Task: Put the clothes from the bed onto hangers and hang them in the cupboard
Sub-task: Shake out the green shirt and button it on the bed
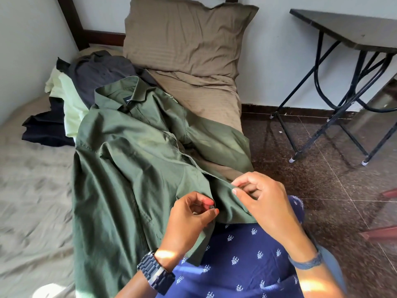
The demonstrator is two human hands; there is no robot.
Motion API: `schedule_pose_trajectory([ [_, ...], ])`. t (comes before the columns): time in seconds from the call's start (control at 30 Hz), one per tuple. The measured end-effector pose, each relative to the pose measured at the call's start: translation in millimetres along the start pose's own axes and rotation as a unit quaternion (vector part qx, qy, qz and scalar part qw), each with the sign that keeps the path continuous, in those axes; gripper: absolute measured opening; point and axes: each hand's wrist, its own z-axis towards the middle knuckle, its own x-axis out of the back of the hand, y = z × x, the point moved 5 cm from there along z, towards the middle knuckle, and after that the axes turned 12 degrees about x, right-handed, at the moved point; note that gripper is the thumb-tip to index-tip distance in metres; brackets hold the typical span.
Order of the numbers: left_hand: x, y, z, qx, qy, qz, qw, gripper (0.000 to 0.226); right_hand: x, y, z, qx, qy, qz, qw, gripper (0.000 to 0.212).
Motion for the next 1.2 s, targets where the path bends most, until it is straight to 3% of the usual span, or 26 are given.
schedule_pose_trajectory([
  [0.13, -1.4, 1.3, 0.3, -0.02, 0.005, 0.02, 1.0, 0.023, -12.9, -11.4, -7.5, 0.011, -0.013, 0.031, 0.999, 0.026],
  [0.47, -5.5, -0.7, -0.5, 0.062, -0.068, -0.144, 0.985, 0.012, -24.7, -6.6, -16.6, -0.005, -0.028, 0.046, 0.999, 0.035],
  [0.87, -7.4, 3.7, 1.7, 0.051, -0.035, -0.135, 0.989, 0.016, -21.9, -2.4, -16.4, -0.05, -0.01, 0.147, 0.988, 0.018],
  [1.07, -7.3, 7.0, 1.3, 0.032, -0.013, -0.117, 0.993, 0.022, -27.9, -0.7, -13.3, -0.083, -0.01, 0.194, 0.977, 0.03],
  [1.2, -5.9, 8.4, 0.6, 0.029, -0.013, -0.104, 0.994, 0.022, -29.3, -1.0, -10.9, -0.072, -0.015, 0.166, 0.983, 0.034],
])
